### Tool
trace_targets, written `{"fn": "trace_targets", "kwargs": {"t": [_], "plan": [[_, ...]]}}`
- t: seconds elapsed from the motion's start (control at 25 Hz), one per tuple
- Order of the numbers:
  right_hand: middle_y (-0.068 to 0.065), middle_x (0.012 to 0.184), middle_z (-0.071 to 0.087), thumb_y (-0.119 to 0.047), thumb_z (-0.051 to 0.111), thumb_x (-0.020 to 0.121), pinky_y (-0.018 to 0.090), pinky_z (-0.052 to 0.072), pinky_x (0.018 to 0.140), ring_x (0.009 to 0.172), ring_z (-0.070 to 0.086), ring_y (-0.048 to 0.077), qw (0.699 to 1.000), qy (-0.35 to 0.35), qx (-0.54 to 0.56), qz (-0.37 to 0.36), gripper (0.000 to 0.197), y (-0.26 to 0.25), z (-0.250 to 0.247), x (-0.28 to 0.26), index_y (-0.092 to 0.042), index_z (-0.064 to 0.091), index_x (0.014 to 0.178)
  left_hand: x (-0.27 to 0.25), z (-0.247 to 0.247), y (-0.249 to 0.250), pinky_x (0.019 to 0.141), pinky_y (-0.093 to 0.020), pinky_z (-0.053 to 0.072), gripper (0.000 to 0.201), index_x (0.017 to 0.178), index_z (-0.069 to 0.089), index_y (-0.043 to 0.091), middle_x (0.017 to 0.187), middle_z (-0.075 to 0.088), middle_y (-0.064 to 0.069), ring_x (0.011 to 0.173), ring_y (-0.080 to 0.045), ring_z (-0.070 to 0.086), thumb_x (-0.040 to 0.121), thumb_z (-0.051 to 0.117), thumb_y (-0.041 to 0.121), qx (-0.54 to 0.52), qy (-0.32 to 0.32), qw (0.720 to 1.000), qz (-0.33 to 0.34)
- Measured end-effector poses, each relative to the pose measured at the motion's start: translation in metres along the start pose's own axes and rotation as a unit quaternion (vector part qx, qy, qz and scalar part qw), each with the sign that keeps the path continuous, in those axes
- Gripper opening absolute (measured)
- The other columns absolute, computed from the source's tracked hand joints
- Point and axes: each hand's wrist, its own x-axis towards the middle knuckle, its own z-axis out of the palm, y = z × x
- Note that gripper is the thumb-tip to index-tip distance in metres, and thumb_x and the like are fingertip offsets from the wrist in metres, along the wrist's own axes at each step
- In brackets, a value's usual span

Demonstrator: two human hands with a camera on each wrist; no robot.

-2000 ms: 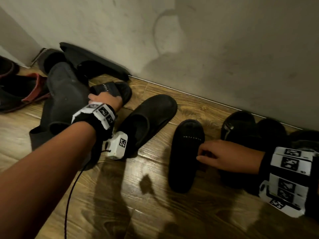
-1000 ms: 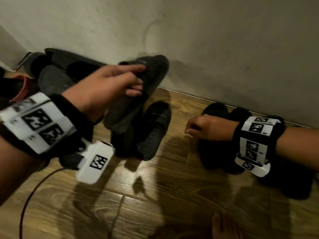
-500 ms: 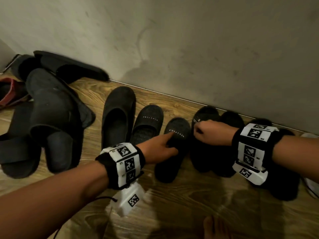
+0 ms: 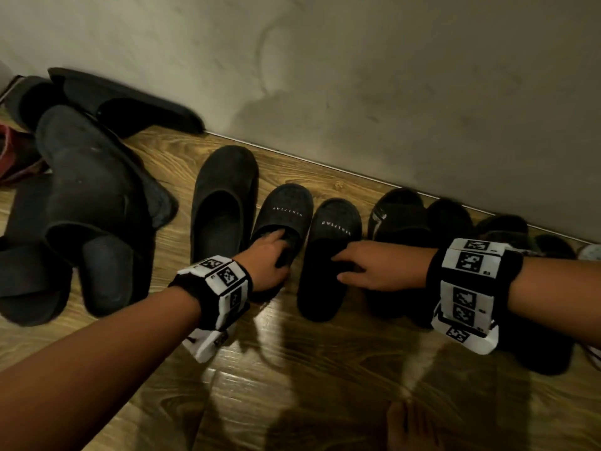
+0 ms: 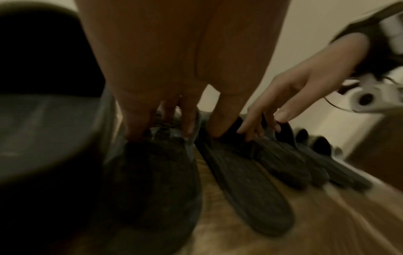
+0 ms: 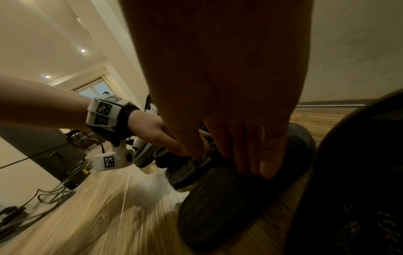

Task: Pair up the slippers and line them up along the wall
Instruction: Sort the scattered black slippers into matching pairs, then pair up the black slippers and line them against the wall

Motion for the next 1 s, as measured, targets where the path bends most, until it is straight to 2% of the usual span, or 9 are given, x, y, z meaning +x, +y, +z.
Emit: {"fn": "trace_targets", "kwargs": {"t": [0.12, 0.28, 0.36, 0.44, 0.6, 0.72, 0.84, 0.92, 1.0], "plan": [[0.013, 0.129, 0.052, -0.045, 0.047, 0.096, 0.041, 0.044, 0.102, 0.117, 0.053, 0.028, 0.997, 0.045, -0.023, 0.052, 0.051, 0.012, -0.009, 0.008, -0.015, 0.047, 0.137, 0.021, -0.007, 0.013, 0.115, -0.036, 0.028, 0.051, 0.137, 0.040, 0.000, 0.149, 0.034, -0.018, 0.138, -0.032, 0.035, 0.089, 0.051, 0.013, -0.043, 0.022, 0.999, 0.008], [0.015, 0.118, 0.056, -0.041, 0.048, 0.096, 0.039, 0.044, 0.097, 0.109, 0.056, 0.030, 0.993, 0.080, -0.035, 0.083, 0.039, 0.025, -0.014, 0.015, -0.013, 0.057, 0.123, 0.034, -0.023, 0.040, 0.116, -0.026, 0.017, 0.051, 0.140, 0.039, 0.000, 0.154, 0.030, -0.016, 0.142, -0.026, 0.031, 0.089, 0.047, 0.003, -0.075, 0.041, 0.995, 0.059], [0.009, 0.110, 0.059, -0.039, 0.048, 0.095, 0.037, 0.048, 0.087, 0.097, 0.060, 0.024, 0.994, 0.089, -0.024, 0.065, 0.029, 0.016, -0.014, 0.020, -0.018, 0.060, 0.111, 0.029, -0.027, 0.042, 0.116, -0.031, 0.022, 0.047, 0.134, 0.048, 0.000, 0.149, 0.038, -0.019, 0.137, -0.030, 0.038, 0.087, 0.047, 0.000, -0.090, 0.038, 0.993, 0.070], [0.001, 0.102, 0.064, -0.039, 0.049, 0.094, 0.033, 0.051, 0.078, 0.085, 0.060, 0.015, 0.994, 0.101, -0.017, 0.038, 0.019, 0.005, -0.013, 0.027, -0.025, 0.060, 0.101, 0.021, -0.028, 0.034, 0.114, -0.039, 0.030, 0.045, 0.132, 0.050, 0.004, 0.141, 0.043, -0.024, 0.131, -0.036, 0.043, 0.087, 0.046, 0.002, -0.093, 0.048, 0.993, 0.052], [-0.013, 0.089, 0.064, -0.044, 0.051, 0.093, 0.027, 0.052, 0.071, 0.078, 0.061, 0.001, 0.995, 0.097, 0.014, -0.020, 0.009, -0.026, -0.013, 0.040, -0.037, 0.057, 0.092, -0.017, -0.027, 0.002, 0.107, -0.041, 0.038, 0.040, 0.127, 0.054, 0.008, 0.131, 0.050, -0.024, 0.122, -0.038, 0.049, 0.088, 0.049, 0.008, -0.071, 0.054, 0.996, 0.009], [-0.013, 0.095, 0.065, -0.047, 0.050, 0.093, 0.030, 0.054, 0.077, 0.083, 0.061, 0.001, 0.995, 0.072, 0.003, -0.062, 0.016, -0.056, -0.017, 0.053, -0.036, 0.060, 0.099, -0.063, -0.034, -0.036, 0.103, -0.042, 0.042, 0.037, 0.126, 0.053, 0.011, 0.127, 0.053, -0.021, 0.120, -0.037, 0.051, 0.089, 0.050, 0.017, -0.034, 0.064, 0.997, -0.019], [-0.011, 0.109, 0.061, -0.049, 0.046, 0.094, 0.029, 0.052, 0.087, 0.099, 0.060, 0.007, 0.994, 0.062, -0.044, -0.084, 0.025, -0.084, -0.023, 0.065, -0.036, 0.057, 0.112, -0.111, -0.053, -0.083, 0.098, -0.041, 0.044, 0.034, 0.121, 0.054, 0.012, 0.122, 0.054, -0.017, 0.115, -0.034, 0.054, 0.088, 0.052, 0.022, 0.020, 0.125, 0.991, -0.048], [-0.005, 0.116, 0.057, -0.047, 0.045, 0.095, 0.027, 0.049, 0.085, 0.103, 0.057, 0.011, 0.990, 0.070, -0.095, -0.081, 0.036, -0.098, -0.027, 0.072, -0.037, 0.048, 0.129, -0.138, -0.069, -0.112, 0.093, -0.042, 0.047, 0.031, 0.115, 0.054, 0.012, 0.118, 0.052, -0.014, 0.110, -0.033, 0.054, 0.088, 0.053, 0.028, 0.068, 0.198, 0.975, -0.080], [0.002, 0.116, 0.050, -0.045, 0.040, 0.097, 0.027, 0.045, 0.081, 0.096, 0.050, 0.014, 0.986, 0.086, -0.124, -0.065, 0.049, -0.108, -0.035, 0.081, -0.044, 0.027, 0.144, -0.157, -0.084, -0.141, 0.088, -0.045, 0.047, 0.033, 0.109, 0.051, 0.010, 0.113, 0.052, -0.016, 0.105, -0.035, 0.054, 0.084, 0.057, 0.030, 0.118, 0.309, 0.933, -0.143]]}}
